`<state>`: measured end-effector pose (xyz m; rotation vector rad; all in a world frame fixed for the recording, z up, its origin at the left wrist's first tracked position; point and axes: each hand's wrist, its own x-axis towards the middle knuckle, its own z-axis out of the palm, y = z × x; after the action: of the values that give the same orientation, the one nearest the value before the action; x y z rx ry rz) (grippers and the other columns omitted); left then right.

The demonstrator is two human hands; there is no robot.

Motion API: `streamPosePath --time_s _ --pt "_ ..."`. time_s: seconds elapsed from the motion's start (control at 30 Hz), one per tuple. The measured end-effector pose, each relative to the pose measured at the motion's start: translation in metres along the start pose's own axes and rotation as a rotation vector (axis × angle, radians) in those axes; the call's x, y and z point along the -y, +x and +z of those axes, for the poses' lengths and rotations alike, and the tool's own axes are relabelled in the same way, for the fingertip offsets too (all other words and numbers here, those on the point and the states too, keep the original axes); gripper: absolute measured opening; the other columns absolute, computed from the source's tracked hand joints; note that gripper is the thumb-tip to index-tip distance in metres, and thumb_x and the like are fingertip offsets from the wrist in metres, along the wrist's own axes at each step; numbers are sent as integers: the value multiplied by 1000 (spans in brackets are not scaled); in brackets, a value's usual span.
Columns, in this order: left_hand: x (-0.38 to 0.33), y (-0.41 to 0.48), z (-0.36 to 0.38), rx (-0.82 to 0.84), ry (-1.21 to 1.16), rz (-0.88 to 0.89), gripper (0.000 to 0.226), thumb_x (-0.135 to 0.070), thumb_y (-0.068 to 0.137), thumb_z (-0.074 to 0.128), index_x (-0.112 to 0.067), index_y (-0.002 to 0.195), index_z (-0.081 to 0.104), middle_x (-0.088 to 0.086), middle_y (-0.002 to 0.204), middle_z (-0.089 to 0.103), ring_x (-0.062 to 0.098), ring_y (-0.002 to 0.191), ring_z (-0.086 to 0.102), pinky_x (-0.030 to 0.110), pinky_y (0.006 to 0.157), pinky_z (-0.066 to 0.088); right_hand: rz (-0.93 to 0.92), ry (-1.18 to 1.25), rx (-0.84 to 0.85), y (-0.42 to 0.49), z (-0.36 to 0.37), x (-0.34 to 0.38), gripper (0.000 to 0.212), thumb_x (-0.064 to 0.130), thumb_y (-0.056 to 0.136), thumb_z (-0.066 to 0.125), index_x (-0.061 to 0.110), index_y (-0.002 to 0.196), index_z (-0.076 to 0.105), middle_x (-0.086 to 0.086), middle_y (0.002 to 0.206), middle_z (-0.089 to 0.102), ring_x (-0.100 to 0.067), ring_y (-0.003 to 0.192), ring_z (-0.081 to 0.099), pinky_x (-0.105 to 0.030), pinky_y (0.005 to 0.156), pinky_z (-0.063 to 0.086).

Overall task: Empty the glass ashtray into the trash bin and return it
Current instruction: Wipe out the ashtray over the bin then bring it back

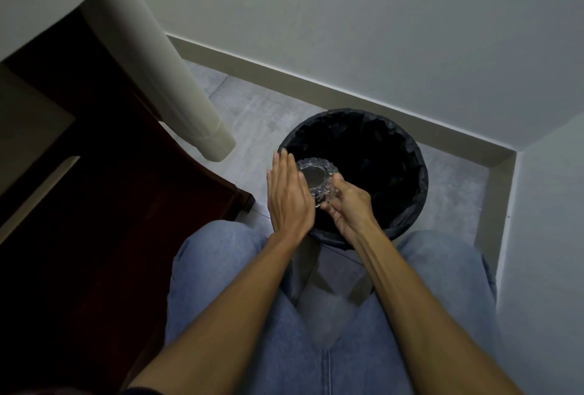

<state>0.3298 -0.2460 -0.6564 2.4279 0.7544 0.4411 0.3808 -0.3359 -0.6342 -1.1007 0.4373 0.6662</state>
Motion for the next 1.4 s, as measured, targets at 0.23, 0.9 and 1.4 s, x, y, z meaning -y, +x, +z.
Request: streamPosePath --time_s 0.23,0.9,1.4 --pt "-14 3 -13 97 -77 -24 53 -24 107 25 -7 158 20 7 165 21 15 155 12 30 125 10 -739 -1021 -55 -9 -7 3 22 29 94 58 12 82 65 -2 72 62 -17 62 61 -29 63 48" --pt "-140 38 -188 256 -772 -828 33 -12 104 39 -3 128 60 14 92 76 24 79 75 45 85 61 -605 -1111 -180 -167 39 146 42 41 89 65 17 123 70 -4 119 57 -20 112 53 -29 100 44" --pt "-298 22 -472 95 -947 -783 26 -8 102 50 -6 119 70 14 112 75 22 97 69 39 95 55 -442 -1003 -26 -388 195 330 32 23 103 40 19 111 71 11 94 66 -8 88 59 -21 79 46"
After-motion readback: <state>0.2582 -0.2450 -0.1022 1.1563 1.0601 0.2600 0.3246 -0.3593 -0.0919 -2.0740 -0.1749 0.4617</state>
